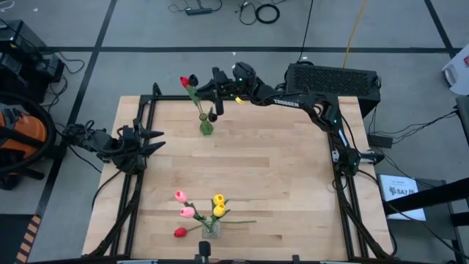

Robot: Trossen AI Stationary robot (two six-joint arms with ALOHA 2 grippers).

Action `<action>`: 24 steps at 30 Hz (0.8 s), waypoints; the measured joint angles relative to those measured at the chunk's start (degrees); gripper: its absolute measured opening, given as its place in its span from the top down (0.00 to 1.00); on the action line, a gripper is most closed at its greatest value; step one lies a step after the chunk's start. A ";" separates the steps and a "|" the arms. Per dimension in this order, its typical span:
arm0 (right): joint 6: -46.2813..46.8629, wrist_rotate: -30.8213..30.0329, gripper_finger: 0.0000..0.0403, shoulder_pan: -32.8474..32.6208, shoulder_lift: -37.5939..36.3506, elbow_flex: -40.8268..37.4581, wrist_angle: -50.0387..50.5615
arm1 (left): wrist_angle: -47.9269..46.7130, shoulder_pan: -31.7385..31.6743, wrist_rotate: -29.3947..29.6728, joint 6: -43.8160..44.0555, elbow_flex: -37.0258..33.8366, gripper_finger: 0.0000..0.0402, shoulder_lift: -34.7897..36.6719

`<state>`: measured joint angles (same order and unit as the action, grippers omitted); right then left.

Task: Sort flowers into vase by color
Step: Put the black flower into the green vase, then put the red flower into the green vase

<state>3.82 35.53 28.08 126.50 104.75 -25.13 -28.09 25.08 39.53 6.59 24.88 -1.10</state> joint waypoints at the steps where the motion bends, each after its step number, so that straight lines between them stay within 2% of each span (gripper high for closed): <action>1: -0.07 0.00 0.86 0.01 0.00 0.00 0.11 | -0.01 0.00 0.00 0.00 0.00 0.54 0.00; 8: -0.18 0.00 0.77 0.03 -0.04 0.00 0.12 | -1.39 0.00 0.00 0.11 0.00 0.54 0.00; 15: -1.65 0.22 0.75 0.84 -1.78 0.32 2.67 | -1.41 0.00 0.00 0.15 0.00 0.54 0.00; 20: -6.31 -6.16 0.76 2.22 -5.77 1.31 11.05 | -1.41 0.00 0.00 0.12 0.00 0.54 0.02; 24: -9.78 -14.00 0.78 3.05 -10.35 1.49 19.34 | -0.64 0.00 -0.02 0.16 0.00 0.54 0.02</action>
<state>-5.96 21.52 31.12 116.14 106.24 -5.79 -28.73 25.08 39.51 6.75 24.88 -1.08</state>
